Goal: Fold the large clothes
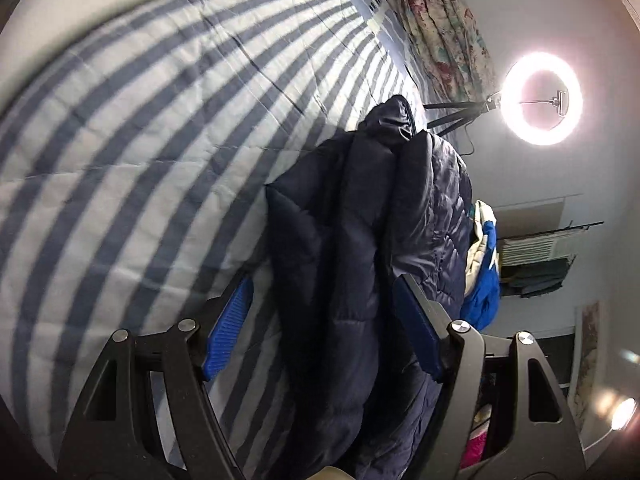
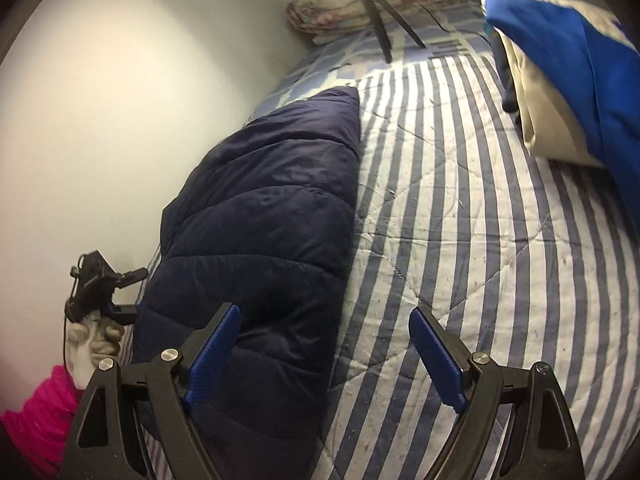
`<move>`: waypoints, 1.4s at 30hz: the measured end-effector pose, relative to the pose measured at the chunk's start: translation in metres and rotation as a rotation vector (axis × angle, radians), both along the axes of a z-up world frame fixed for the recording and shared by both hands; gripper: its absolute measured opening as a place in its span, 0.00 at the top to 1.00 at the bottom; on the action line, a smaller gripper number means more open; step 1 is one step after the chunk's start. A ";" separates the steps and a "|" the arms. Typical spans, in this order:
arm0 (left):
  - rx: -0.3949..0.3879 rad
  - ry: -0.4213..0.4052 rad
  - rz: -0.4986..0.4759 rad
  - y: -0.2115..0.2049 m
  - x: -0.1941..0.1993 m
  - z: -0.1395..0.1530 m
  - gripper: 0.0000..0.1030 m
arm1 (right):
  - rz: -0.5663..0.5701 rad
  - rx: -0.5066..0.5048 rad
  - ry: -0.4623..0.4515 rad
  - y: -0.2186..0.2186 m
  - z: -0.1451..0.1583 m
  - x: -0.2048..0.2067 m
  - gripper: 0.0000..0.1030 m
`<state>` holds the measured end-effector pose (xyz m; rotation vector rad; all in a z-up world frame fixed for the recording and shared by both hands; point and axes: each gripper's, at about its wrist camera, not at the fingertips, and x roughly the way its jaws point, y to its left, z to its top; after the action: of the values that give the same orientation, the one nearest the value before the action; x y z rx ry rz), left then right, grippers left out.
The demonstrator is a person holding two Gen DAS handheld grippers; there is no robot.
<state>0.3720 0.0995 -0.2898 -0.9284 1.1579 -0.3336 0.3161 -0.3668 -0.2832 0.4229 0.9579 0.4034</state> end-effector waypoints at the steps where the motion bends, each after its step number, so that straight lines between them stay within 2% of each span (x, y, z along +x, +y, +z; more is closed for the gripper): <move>1: -0.012 0.000 0.007 -0.001 0.001 -0.002 0.27 | -0.004 0.011 0.006 -0.001 -0.002 0.002 0.14; 5: -0.094 -0.009 0.022 -0.001 0.008 -0.006 0.27 | -0.003 0.062 0.027 -0.004 -0.012 0.009 0.14; 8: -0.106 -0.009 0.002 -0.007 0.012 -0.007 0.27 | 0.011 0.078 0.042 0.000 -0.021 0.016 0.14; 17: -0.083 -0.014 -0.020 -0.030 0.031 -0.007 0.27 | 0.031 0.122 0.047 0.011 -0.037 0.038 0.14; 24: 0.001 -0.038 -0.052 -0.052 0.042 -0.002 0.28 | 0.041 0.134 0.035 0.023 -0.038 0.045 0.13; 26: 0.025 -0.038 -0.058 -0.055 0.044 -0.002 0.35 | 0.054 0.131 0.033 0.029 -0.037 0.046 0.17; 28: 0.052 -0.038 -0.061 -0.058 0.044 0.000 0.43 | 0.079 0.131 0.036 0.036 -0.037 0.046 0.31; 32: 0.111 -0.054 -0.077 -0.065 0.044 0.008 0.56 | 0.087 0.098 0.038 0.044 -0.031 0.044 0.43; 34: 0.147 -0.072 -0.089 -0.068 0.042 0.014 0.64 | 0.086 0.083 0.030 0.045 -0.026 0.042 0.56; 35: 0.174 -0.088 -0.097 -0.071 0.041 0.018 0.66 | 0.082 0.070 0.026 0.047 -0.022 0.041 0.58; 37: 0.219 -0.109 -0.107 -0.076 0.039 0.024 0.71 | 0.077 0.028 0.016 0.053 -0.014 0.039 0.65; 42: 0.304 -0.166 -0.131 -0.087 0.030 0.041 0.78 | 0.073 -0.113 -0.016 0.074 0.010 0.032 0.75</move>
<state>0.4024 0.0125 -0.2485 -0.5502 1.0824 -0.3230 0.3478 -0.2933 -0.2734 0.2826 0.9772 0.4158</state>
